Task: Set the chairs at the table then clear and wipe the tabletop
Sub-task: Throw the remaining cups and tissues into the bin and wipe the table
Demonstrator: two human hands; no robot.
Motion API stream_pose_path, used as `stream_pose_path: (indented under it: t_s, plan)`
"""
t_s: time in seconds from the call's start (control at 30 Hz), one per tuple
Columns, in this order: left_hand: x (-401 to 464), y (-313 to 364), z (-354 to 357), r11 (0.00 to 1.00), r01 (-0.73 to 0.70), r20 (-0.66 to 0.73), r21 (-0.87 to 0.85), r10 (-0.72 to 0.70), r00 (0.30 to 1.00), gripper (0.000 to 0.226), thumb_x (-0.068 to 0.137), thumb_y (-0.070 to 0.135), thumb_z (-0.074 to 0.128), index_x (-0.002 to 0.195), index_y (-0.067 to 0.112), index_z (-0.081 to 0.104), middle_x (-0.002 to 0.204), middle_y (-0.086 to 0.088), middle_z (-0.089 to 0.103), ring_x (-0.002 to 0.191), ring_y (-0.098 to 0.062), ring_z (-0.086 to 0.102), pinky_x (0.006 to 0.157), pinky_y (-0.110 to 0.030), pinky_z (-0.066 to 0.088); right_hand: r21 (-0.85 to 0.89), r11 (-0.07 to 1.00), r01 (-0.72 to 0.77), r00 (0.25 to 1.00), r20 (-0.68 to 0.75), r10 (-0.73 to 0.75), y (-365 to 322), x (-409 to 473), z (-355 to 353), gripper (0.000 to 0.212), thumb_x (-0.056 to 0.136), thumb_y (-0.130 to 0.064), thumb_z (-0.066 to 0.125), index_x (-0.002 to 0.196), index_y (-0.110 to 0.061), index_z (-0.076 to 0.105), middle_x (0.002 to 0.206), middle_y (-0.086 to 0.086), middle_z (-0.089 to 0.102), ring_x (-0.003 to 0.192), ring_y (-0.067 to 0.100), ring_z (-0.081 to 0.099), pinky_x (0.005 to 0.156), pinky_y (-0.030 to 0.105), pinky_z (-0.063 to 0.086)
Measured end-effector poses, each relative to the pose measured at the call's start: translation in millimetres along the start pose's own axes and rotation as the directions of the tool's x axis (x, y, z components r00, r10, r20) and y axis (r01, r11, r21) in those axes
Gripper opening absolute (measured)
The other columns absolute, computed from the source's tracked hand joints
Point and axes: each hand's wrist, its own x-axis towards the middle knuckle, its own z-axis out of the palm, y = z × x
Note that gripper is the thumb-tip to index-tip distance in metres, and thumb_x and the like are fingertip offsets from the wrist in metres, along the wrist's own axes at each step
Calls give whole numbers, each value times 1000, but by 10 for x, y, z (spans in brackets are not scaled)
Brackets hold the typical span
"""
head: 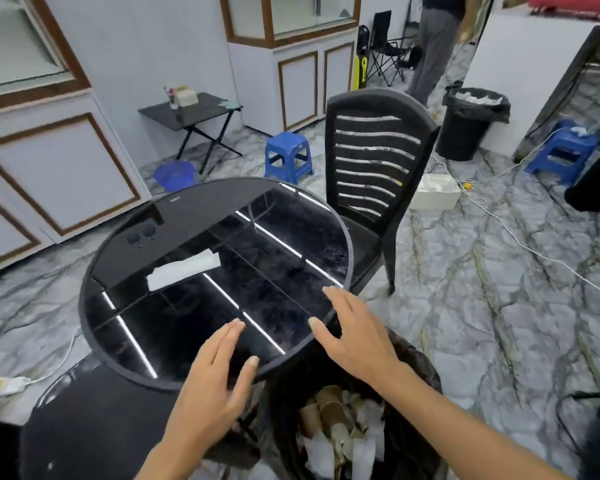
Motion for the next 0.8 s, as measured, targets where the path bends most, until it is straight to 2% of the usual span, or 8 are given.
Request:
stream_pose_path:
  t_s: [0.13,0.23,0.37,0.43,0.5,0.63,0.7,0.8]
  plan:
    - [166,-456,-205,996,56,-40,66,-53,998,66,96,57,39,152,22,37,155,10,38,145,-7,32,118,-46,34,-18,997,79,997,7,-79,-366,359,199,63,97,-51,51,149,-16,41,150,-3,44,140,11,36,114,24,27]
    - [261,-709,-289,981,116,-48,152,-110,993,70,94,62,33,153,24,36,159,11,33,148,-12,27,120,-53,27,-25,992,120,992,30,-119,-574,587,374,63,98,-52,49,150,-18,39,154,-4,41,143,9,31,115,23,23]
    - [307,-961,-311,960,186,-8,209,-188,982,80,91,70,23,158,27,21,165,15,11,154,-8,4,126,-45,3,-34,987,160,986,55,-158,-810,867,608,63,98,-51,49,150,-17,39,153,-3,42,143,10,33,115,25,25]
    - [293,-1024,-267,937,183,-4,298,-191,982,80,92,71,18,159,26,17,167,12,6,153,-6,-3,125,-41,-4,-27,985,171,983,79,-168,-899,1002,742,62,98,-50,49,149,-16,39,153,-2,43,142,12,34,116,28,29]
    - [272,-1050,-211,913,173,-23,369,-177,984,77,95,68,17,159,24,18,167,10,6,154,-8,-2,124,-41,-4,-42,980,193,977,97,-188,-977,1140,883,61,99,-49,50,148,-14,41,152,1,44,142,15,36,117,31,30]
    - [271,-1082,-163,902,179,-37,393,-179,983,73,98,64,25,157,22,25,166,6,16,154,-10,6,123,-43,3,-64,978,200,973,129,-190,-1128,1442,1163,53,99,-40,53,142,-9,47,141,5,54,132,23,47,112,35,35]
    - [272,-1088,-154,898,179,-25,403,-184,983,73,98,64,27,157,21,27,166,6,19,154,-11,8,123,-44,6,-81,976,202,972,136,-190,-1176,1610,1330,49,99,-40,52,137,-9,49,136,3,56,128,24,49,109,43,40]
    - [273,-1092,-140,898,179,-24,401,-185,982,72,98,63,30,155,19,31,165,4,22,154,-13,12,122,-46,10,-121,969,213,969,157,-193,-1236,1801,1581,54,99,-43,47,141,-10,45,147,3,48,140,25,38,117,50,29]
